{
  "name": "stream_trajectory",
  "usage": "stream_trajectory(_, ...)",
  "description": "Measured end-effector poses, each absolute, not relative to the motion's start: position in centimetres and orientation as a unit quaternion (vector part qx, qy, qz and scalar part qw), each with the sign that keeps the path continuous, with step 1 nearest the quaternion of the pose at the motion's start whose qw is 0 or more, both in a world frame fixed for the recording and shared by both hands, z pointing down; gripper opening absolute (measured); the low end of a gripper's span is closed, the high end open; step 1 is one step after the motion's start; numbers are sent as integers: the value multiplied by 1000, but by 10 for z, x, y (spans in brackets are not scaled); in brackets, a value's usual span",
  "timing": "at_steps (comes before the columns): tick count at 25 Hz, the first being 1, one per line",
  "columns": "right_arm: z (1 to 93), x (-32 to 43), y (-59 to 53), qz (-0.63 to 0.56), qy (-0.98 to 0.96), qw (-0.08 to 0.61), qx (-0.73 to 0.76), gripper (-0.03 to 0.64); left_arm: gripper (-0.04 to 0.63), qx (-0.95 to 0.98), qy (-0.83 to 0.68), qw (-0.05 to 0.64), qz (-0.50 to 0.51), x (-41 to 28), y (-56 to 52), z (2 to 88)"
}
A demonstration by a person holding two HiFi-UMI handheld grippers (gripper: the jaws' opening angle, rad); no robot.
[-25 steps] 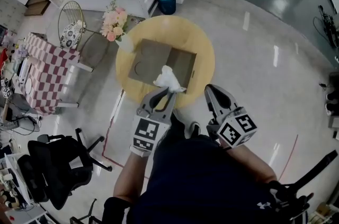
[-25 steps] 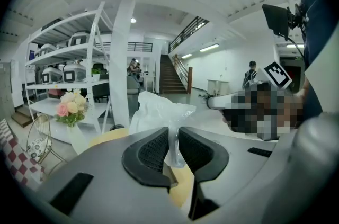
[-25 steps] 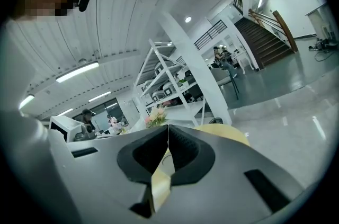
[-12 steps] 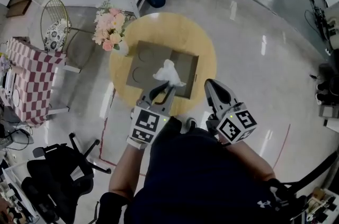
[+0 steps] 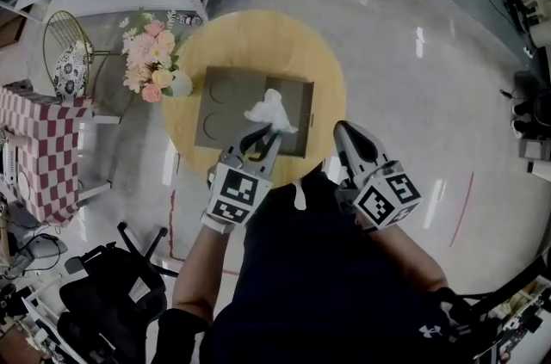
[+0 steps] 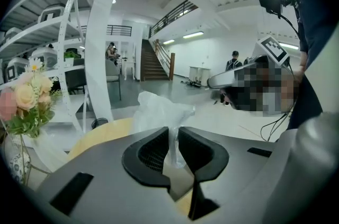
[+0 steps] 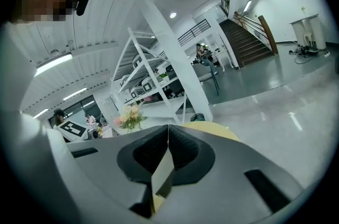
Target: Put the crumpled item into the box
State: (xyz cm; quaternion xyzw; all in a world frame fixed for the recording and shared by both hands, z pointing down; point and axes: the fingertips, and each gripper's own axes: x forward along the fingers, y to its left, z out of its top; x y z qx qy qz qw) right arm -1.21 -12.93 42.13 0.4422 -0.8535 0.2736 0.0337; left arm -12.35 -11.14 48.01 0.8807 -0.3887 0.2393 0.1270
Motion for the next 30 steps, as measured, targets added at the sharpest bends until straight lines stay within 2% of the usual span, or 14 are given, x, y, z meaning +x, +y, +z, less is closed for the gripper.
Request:
stream_trajectory(13,428,26,-180,287,-857,14,428,14,67,866,-360,126,323,-76,-146,529)
stream_trajectory(30,442,46,-200,301,-850,20,431,14,67,840,-264,80,467,-65,-164,617)
